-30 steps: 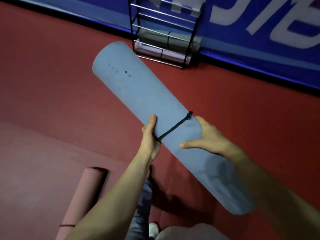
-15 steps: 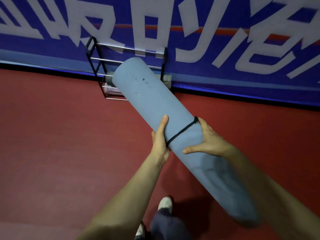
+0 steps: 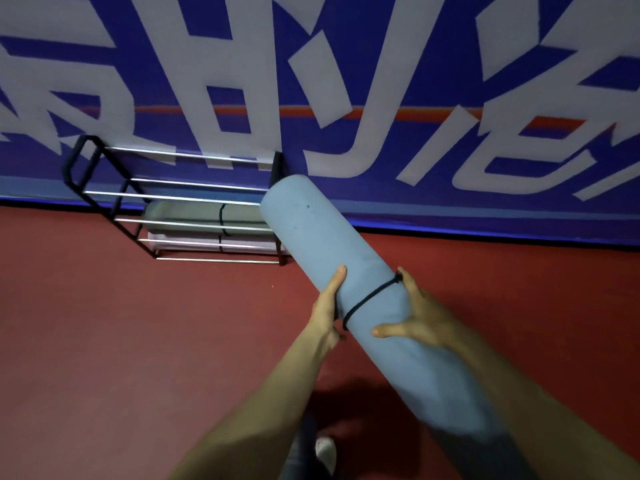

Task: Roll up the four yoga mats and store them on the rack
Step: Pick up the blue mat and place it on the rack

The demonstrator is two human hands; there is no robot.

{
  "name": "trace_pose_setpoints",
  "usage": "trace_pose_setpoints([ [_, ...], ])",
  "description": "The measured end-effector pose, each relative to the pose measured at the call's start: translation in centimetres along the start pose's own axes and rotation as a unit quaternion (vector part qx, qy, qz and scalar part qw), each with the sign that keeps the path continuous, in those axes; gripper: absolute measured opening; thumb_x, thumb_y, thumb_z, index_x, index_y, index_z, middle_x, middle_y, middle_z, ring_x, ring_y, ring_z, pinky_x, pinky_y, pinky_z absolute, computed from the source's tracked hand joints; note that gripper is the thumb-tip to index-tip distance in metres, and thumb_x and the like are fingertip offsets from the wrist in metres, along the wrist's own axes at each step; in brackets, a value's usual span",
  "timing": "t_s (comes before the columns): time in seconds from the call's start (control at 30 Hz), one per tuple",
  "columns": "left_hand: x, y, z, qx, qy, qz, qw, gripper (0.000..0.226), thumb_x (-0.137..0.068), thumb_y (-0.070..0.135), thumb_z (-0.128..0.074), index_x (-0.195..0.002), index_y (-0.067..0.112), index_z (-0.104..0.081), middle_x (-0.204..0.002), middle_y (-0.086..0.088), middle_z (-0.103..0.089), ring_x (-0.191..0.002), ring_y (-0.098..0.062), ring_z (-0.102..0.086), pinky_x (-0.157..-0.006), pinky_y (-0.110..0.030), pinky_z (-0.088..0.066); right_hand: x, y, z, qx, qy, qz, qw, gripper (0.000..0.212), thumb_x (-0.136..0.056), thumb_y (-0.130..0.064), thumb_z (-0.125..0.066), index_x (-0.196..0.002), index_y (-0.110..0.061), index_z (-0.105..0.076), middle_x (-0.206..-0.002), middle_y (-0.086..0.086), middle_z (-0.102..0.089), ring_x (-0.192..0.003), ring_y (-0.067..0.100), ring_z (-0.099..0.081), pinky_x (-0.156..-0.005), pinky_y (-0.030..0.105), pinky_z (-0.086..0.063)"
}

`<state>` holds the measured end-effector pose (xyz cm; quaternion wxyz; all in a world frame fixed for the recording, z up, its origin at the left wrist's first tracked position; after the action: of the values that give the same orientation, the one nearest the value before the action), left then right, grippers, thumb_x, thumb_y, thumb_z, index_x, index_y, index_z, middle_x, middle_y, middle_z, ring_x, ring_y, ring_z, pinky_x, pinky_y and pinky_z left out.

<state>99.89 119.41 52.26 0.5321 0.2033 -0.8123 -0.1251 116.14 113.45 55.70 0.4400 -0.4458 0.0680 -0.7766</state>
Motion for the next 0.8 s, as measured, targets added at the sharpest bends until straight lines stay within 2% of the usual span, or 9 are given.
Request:
trace_pose_setpoints([
  [0.07,-3.5,2.6,-1.7,-0.007,0.013,-0.017,1.0,0.099,-0.05,0.066,-0.079,-0.132,0.021,-0.045,-0.122,-0.001,-0.059,-0.103,-0.02,-0.059,-0.065,-0.033,-0.049,-3.7,0.0,2.2,0.002,0.004,-0.005,1.0,0.141,-0.03,-0.074,-0.08,-0.145,-0.046,-0.004,-0.15,-0.004,-0.031,-0.133,0.02,-0.037,-0.104,0.046,-0.038],
  [0.1,-5.4,3.9,-2.6,-0.017,0.013,-0.018,1.0,0.106,-0.046,0.067,-0.079,-0.135,0.021,-0.043,-0.122,-0.003,-0.06,-0.103,-0.022,-0.061,-0.06,-0.032,-0.051,-5.7,0.0,3.4,0.004,0.007,-0.008,1.0,0.138,-0.031,-0.073,-0.08,-0.144,-0.045,-0.008,-0.147,-0.003,-0.034,-0.13,0.021,-0.04,-0.102,0.045,-0.041],
  [0.2,-10.7,7.7,-4.9,-0.053,-0.02,0.007,0.998,0.09,-0.058,0.068,-0.073,-0.13,0.02,-0.049,-0.116,-0.002,-0.062,-0.102,-0.022,-0.061,-0.067,-0.038,-0.052,-11.5,-0.1,5.9,0.017,0.001,-0.022,1.0,0.131,-0.037,-0.068,-0.08,-0.144,-0.038,-0.011,-0.144,-0.001,-0.035,-0.126,0.022,-0.043,-0.099,0.043,-0.042],
  [0.33,-17.5,11.4,-6.8,-0.079,0.006,0.064,0.995,0.079,-0.066,0.07,-0.066,-0.125,0.02,-0.049,-0.105,-0.002,-0.059,-0.105,-0.028,-0.056,-0.084,-0.051,-0.048,-18.9,0.0,7.6,0.038,-0.004,-0.044,0.998,0.131,-0.036,-0.069,-0.078,-0.144,-0.039,-0.01,-0.143,0.001,-0.035,-0.125,0.025,-0.044,-0.098,0.043,-0.043],
  [0.43,-21.4,13.0,-7.5,-0.036,0.049,0.087,0.994,0.076,-0.069,0.069,-0.065,-0.123,0.017,-0.049,-0.097,-0.003,-0.06,-0.094,-0.027,-0.058,-0.075,-0.048,-0.047,-23.7,0.0,8.0,0.058,-0.023,-0.042,0.997,0.124,-0.043,-0.064,-0.081,-0.142,-0.042,-0.009,-0.138,0.003,-0.037,-0.123,0.029,-0.046,-0.096,0.045,-0.044],
  [0.5,-24.1,13.4,-7.5,-0.005,0.077,0.092,0.993,0.094,-0.056,0.075,-0.069,-0.125,0.014,-0.049,-0.104,-0.007,-0.063,-0.09,-0.027,-0.061,-0.063,-0.043,-0.047,-26.5,0.3,8.0,0.083,-0.039,-0.047,0.995,0.124,-0.047,-0.061,-0.082,-0.143,-0.042,-0.006,-0.137,0.002,-0.035,-0.123,0.03,-0.045,-0.095,0.044,-0.044],
  [0.57,-27.4,13.1,-6.7,0.015,0.119,0.097,0.988,0.126,-0.031,0.081,-0.076,-0.134,0.015,-0.044,-0.118,-0.008,-0.062,-0.097,-0.03,-0.062,-0.06,-0.045,-0.05,-29.2,0.8,7.6,0.106,-0.054,-0.041,0.992,0.126,-0.048,-0.061,-0.082,-0.145,-0.041,-0.003,-0.138,0.002,-0.034,-0.124,0.031,-0.045,-0.096,0.044,-0.043],
  [0.6,-29.1,12.8,-6.1,0.021,0.135,0.097,0.986,0.135,-0.025,0.082,-0.076,-0.137,0.016,-0.041,-0.124,-0.007,-0.059,-0.101,-0.031,-0.061,-0.06,-0.046,-0.051,-30.5,1.1,7.4,0.115,-0.06,-0.036,0.991,0.126,-0.049,-0.062,-0.081,-0.145,-0.042,-0.001,-0.138,0.002,-0.035,-0.123,0.031,-0.045,-0.096,0.044,-0.043],
  [0.8,-34.5,12.2,-4.7,0.052,0.173,0.068,0.981,0.128,-0.033,0.079,-0.076,-0.139,0.02,-0.036,-0.128,-0.005,-0.055,-0.106,-0.028,-0.058,-0.058,-0.043,-0.051,-37.0,2.7,6.0,0.164,-0.085,-0.007,0.983,0.122,-0.053,-0.064,-0.077,-0.145,-0.046,0.001,-0.135,0.002,-0.033,-0.122,0.033,-0.045,-0.096,0.039,-0.039],
])
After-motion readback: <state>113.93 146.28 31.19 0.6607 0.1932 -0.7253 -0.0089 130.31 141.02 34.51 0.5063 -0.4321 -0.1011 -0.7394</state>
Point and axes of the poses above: each hand's wrist, its own x-axis away from the middle knuckle, its own z-axis out of the back of the hand, y = z × x, the point moved 1 cm from there along -x, towards the middle knuckle
